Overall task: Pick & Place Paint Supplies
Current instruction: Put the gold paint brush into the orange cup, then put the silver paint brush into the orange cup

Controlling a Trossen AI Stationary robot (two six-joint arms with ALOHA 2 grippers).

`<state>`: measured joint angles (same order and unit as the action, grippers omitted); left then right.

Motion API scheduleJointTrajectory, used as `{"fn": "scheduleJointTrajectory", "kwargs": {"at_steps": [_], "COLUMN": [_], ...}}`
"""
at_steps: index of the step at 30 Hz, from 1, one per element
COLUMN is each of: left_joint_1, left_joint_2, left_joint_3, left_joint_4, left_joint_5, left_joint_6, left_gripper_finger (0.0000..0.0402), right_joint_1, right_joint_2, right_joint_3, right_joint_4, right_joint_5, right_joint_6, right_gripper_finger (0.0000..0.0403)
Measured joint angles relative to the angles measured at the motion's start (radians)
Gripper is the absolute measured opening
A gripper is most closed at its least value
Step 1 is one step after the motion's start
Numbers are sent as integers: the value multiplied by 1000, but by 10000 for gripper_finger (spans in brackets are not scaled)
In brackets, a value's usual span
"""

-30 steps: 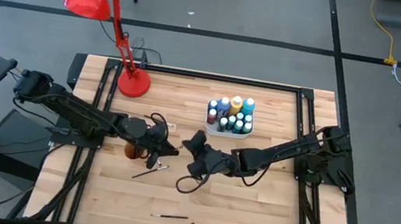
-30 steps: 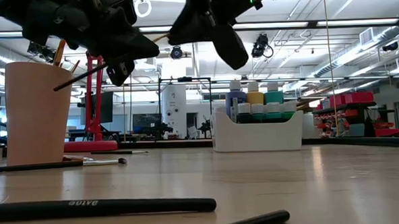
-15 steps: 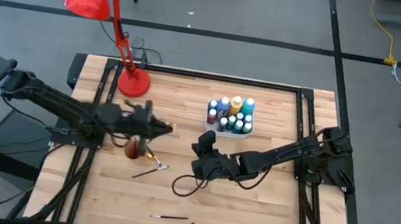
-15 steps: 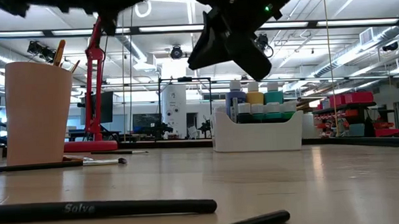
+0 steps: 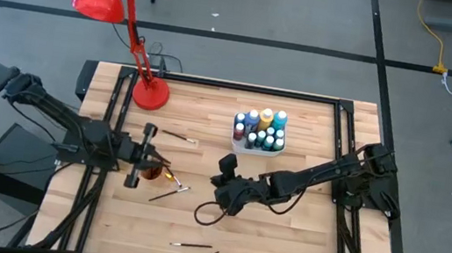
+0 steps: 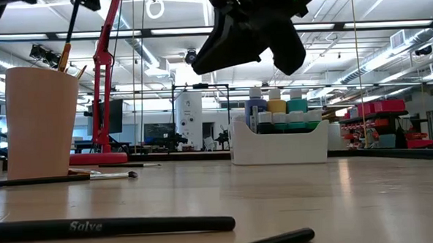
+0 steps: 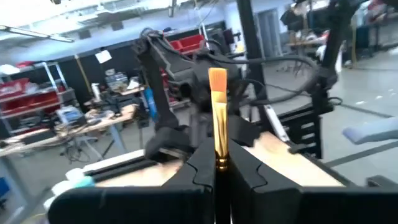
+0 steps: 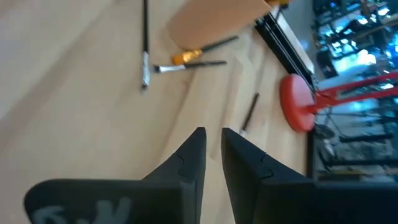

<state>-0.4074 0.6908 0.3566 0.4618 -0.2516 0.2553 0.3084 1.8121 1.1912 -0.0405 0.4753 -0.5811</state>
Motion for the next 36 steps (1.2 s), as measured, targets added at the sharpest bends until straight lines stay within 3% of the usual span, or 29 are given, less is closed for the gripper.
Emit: {"fn": "scheduleJointTrajectory", "kwargs": {"at_steps": [4,8,17,22,30,36], "left_joint_1": [-34,-60,-62,-62,-62,-62], "left_joint_2": [0,-12,-11,-11,-11,-11], "left_joint_3": [-88,-162,-318,-348,-348,-348], "left_joint_4": [176,278,302,304,300,306], "left_joint_5": [5,-1,-19,-22,-26,-56], "left_joint_6": [-21,54,-206,-254,-300,-297], "left_gripper_finger": [17,17,17,23,57,70], "right_joint_1": [0,0,0,-3,-2,5], "right_joint_2": [0,0,0,0,0,40], "right_joint_3": [0,0,0,0,0,0], "right_joint_4": [1,2,7,49,174,186], "right_joint_5": [-72,-109,-116,-221,-475,-518], "right_joint_6": [6,3,46,52,322,448], "right_gripper_finger": [55,55,55,55,55,58]}}
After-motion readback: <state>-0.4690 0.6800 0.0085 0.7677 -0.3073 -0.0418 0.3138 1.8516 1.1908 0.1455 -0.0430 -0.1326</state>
